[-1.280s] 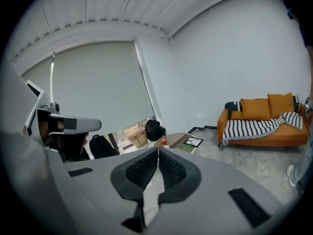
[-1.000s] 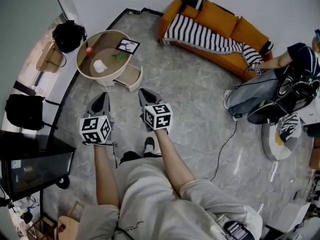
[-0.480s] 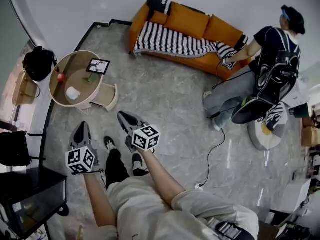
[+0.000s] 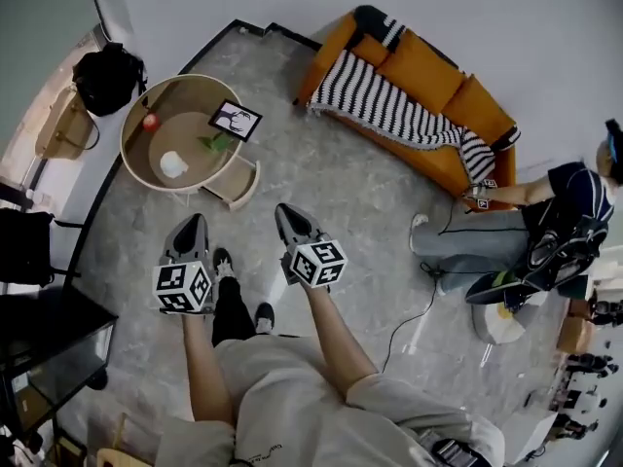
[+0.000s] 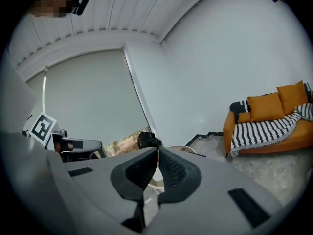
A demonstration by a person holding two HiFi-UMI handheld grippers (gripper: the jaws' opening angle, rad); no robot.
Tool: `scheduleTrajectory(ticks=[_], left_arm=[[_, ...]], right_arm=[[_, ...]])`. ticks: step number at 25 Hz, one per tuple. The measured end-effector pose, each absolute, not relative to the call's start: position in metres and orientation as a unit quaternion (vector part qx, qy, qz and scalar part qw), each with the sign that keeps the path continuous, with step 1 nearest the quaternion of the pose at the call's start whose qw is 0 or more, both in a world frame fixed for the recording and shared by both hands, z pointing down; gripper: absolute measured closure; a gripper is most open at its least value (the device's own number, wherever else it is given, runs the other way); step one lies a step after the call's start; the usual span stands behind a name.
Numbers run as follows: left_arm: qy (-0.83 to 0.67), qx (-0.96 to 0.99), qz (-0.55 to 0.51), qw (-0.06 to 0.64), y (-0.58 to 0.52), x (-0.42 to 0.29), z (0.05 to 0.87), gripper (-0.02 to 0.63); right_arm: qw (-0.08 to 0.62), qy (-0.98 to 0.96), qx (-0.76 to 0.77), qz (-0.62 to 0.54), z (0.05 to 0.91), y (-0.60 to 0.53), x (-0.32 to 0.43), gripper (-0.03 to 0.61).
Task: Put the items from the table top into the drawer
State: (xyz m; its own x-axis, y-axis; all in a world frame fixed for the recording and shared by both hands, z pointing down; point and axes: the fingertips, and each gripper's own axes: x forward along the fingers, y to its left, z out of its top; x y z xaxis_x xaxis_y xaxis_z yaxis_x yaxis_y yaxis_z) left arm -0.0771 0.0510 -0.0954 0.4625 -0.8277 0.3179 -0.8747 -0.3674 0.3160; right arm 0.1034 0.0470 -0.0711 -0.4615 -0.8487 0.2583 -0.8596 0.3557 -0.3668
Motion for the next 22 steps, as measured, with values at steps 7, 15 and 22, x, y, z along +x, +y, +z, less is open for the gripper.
scheduleTrajectory(ticks=[7,15,22], left_arm=[[-0.528,0.814,0.030,0.242,-0.044,-0.110,-0.061,0.592],[-0.557,0.781,0.041,0.280,-0.128,-0.152,0.062,0.592],[-0.573,0.770,0.058,0.273,-0.160,-0.139,0.153,0.592]], right_arm=[[0.074,-0.842,0.490,0.215,-0.036,-0.065,0.057,0.543],[0.121,-0.850,0.460,0.225,0.068,-0.165,0.008,0.543],[0.144,-0.881,0.413,0.180,0.150,-0.207,-0.023,0.543]])
